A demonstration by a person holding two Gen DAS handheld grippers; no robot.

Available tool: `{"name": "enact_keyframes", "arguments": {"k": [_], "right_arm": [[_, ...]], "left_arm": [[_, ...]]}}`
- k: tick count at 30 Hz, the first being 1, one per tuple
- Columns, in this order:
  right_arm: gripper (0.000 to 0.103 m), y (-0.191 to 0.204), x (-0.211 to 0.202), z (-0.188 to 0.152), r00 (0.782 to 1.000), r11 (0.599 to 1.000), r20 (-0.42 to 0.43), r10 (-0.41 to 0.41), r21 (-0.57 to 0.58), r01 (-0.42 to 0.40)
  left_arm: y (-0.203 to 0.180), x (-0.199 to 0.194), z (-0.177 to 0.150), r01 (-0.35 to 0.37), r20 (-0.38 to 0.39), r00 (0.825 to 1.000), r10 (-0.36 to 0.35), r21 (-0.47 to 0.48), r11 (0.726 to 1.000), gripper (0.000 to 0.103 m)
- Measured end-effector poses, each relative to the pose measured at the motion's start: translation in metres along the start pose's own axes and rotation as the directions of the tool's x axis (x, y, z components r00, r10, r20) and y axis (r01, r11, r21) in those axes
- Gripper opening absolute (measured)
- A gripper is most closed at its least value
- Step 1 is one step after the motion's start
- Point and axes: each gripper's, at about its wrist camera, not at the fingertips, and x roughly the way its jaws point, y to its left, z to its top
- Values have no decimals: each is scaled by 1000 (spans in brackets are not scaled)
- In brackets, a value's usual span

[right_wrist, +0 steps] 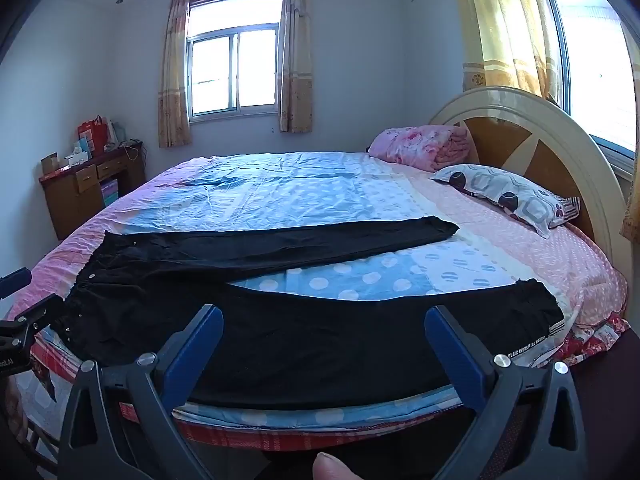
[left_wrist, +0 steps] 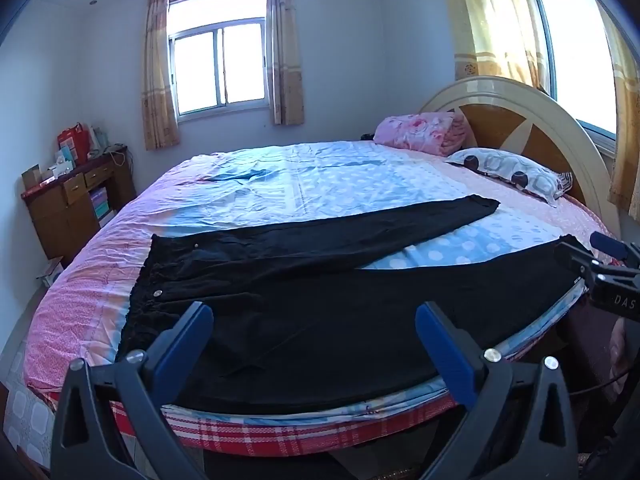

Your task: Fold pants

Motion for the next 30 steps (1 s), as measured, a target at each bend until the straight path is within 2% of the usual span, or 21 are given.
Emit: {"name": "enact_keyframes", "arguments": {"k": [5, 7, 30], "right_arm": [[102, -10, 3, -3, 1000, 1000, -5, 4, 2, -4], [102, 5, 4, 0, 1000, 1000, -8, -17, -5, 17], [102, 6, 7, -2, 1000, 1000, -13, -17, -5, 17]], "left_arm": [[3, 1, 0, -2, -3, 1000, 2, -7, 1000, 103], [2, 1, 0, -2, -3, 1000, 2, -7, 1000, 103], [4, 2, 0, 1, -6, 1000, -1, -19, 1000, 103]]}}
